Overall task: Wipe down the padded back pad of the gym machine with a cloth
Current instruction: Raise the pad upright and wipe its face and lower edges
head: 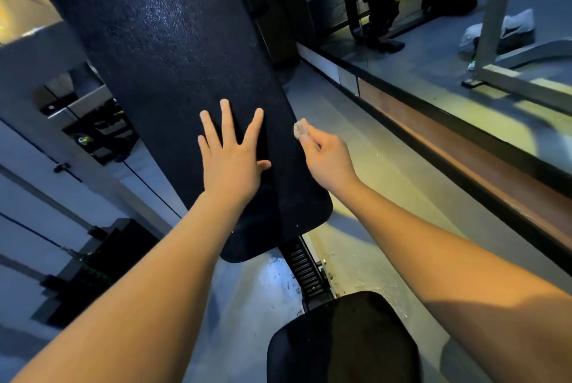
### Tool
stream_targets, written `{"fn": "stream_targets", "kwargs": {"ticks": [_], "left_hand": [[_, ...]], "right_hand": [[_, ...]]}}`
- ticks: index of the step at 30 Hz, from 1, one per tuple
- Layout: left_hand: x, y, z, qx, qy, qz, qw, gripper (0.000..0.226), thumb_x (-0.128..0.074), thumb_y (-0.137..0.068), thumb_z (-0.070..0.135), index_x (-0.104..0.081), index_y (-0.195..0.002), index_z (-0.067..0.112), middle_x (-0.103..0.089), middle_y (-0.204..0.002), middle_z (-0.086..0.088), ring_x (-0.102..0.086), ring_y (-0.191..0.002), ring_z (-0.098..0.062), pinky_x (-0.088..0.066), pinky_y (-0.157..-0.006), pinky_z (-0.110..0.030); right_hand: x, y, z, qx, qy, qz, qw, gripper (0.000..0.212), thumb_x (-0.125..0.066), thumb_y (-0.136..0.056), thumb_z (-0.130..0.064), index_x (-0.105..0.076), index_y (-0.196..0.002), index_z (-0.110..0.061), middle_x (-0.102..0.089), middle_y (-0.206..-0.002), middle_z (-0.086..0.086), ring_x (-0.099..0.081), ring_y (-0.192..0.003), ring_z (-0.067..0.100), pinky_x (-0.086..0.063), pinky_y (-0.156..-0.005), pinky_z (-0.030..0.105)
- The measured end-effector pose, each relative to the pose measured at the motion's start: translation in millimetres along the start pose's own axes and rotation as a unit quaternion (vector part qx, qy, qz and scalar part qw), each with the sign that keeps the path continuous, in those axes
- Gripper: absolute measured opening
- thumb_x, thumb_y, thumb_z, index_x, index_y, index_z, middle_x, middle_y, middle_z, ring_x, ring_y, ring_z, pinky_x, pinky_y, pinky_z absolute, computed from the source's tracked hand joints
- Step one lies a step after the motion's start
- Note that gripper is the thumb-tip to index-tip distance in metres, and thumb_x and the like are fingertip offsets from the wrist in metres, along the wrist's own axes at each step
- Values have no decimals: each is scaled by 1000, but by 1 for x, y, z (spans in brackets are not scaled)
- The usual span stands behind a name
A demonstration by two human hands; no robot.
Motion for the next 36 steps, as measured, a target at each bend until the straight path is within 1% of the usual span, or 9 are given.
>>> {"fn": "stream_targets", "kwargs": {"ticks": [7,10,15,19,23,26,30,34,36], "left_hand": [[-13,-3,2,17,26,14,999,94,-67,-94,34,1,-158,40,28,-162,-14,23,-146,-47,-5,-119,-64],[-12,-2,2,17,30,13,999,93,-67,-94,34,1,-157,41,29,-162,-13,24,-146,-47,-3,-119,-63],[-10,-2,0,19,30,11,999,93,-66,-94,38,3,-157,42,29,-162,-12,24,-147,-46,-4,-120,-62],[-14,-3,-1,16,32,23,999,94,-67,-93,37,1,-157,42,27,-162,-13,23,-147,-47,-5,-120,-63],[-16,-4,-1,17,32,27,999,95,-68,-93,36,2,-157,42,28,-162,-13,23,-147,-47,-4,-120,-63],[-17,-4,-1,18,34,29,999,96,-68,-93,34,3,-157,42,29,-162,-14,24,-146,-47,-3,-120,-63],[-17,-5,-1,18,37,27,999,97,-68,-92,35,4,-156,42,30,-161,-13,26,-146,-46,-2,-120,-63],[-17,-5,-1,16,38,27,999,97,-68,-92,35,4,-156,42,30,-161,-14,25,-146,-47,-2,-120,-63],[-18,-5,-2,18,40,30,999,97,-69,-92,35,3,-157,42,29,-162,-14,25,-146,-47,-2,-120,-63]], "right_hand": [[5,88,77,-61,-19,15,998,20,-60,-104,-22,-78,-111,-22,-72,-120,-17,-59,-99,-13,-38,-104,9],[-1,62,58,-63,3,36,997,19,-52,-98,-11,-66,-86,-8,-67,-86,4,-54,-76,7,-43,-76,24],[-8,44,31,-49,2,2,999,55,-46,-105,-17,-35,-159,-16,-57,-138,-1,-46,-120,0,-37,-99,10],[-10,65,46,-53,-2,5,999,35,-40,-109,-31,-50,-141,-21,-63,-121,-5,-57,-105,6,-44,-108,35],[-12,67,61,-107,-22,6,994,53,-40,-111,-30,-28,-160,-16,-57,-141,-17,-54,-126,-2,-33,-108,15],[-11,61,45,-93,1,42,995,41,-42,-110,-34,-52,-146,-16,-70,-116,-15,-60,-102,-3,-38,-86,3],[-12,37,1,1,28,61,998,41,-42,-110,-34,-51,-148,-24,-65,-109,-16,-57,-93,0,-45,-87,16],[-13,32,8,-55,-73,12,996,49,-28,-113,-35,-24,-161,-24,-49,-126,-36,-47,-99,-31,-29,-84,-7],[-12,35,17,-66,-64,25,995,44,-32,-112,-36,-37,-155,-26,-60,-128,-24,-54,-115,-9,-36,-96,9]]}}
Point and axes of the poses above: each hand's wrist, its own y-axis away from the middle knuckle, its own x-axis out of the back of the hand, z = x × y, the point moved 5 cm from there along -y, towards the middle knuckle
